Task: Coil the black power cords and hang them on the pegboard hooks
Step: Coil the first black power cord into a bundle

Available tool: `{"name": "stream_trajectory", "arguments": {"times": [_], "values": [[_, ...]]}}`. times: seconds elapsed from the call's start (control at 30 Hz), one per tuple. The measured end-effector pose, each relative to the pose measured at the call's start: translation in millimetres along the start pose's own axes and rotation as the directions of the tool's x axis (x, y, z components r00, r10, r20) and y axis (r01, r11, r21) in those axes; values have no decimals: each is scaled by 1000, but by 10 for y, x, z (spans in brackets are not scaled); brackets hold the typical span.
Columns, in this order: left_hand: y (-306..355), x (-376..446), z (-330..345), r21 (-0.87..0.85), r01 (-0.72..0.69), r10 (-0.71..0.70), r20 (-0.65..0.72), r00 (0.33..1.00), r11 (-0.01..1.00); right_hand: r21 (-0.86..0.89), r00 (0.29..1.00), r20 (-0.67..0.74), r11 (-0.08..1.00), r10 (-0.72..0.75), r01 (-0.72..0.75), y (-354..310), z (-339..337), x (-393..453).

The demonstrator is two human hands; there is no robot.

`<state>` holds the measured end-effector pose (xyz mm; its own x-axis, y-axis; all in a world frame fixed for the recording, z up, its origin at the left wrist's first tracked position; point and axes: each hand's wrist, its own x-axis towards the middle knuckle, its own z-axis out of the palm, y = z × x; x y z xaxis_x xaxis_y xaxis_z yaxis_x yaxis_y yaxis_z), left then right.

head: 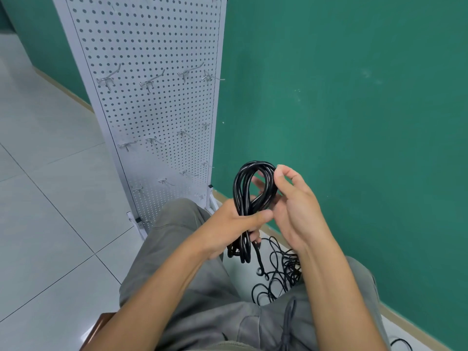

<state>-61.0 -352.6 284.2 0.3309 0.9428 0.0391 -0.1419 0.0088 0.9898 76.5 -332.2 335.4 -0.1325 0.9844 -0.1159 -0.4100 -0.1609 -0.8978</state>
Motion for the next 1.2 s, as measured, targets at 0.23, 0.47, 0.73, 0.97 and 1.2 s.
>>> {"name": "stream_trajectory", "arguments": {"times": [0.23, 0.47, 0.73, 0.97, 1.2], "values": [[97, 14, -73, -165, -40, 10, -175, 984, 985, -268, 975, 182, 961, 126, -74, 288, -125, -44], [236, 32, -323, -366, -140, -68, -501, 863, 920, -691, 930, 214, 719, 300, -72, 513, -148, -42], [312, 34, -626, -382, -284, -105, -738, 666, 879, -810, 951, 189, 586, 245, 10, 767, -246, 31], [216, 61, -701, -259, -282, -65, -832, 551, 924, -848, 956, 247, 513, 161, 133, 597, -193, 23], [201, 84, -558, -111, -196, 14, -837, 547, 974, -873, 874, 420, 371, 244, 316, 283, 26, -123]]}}
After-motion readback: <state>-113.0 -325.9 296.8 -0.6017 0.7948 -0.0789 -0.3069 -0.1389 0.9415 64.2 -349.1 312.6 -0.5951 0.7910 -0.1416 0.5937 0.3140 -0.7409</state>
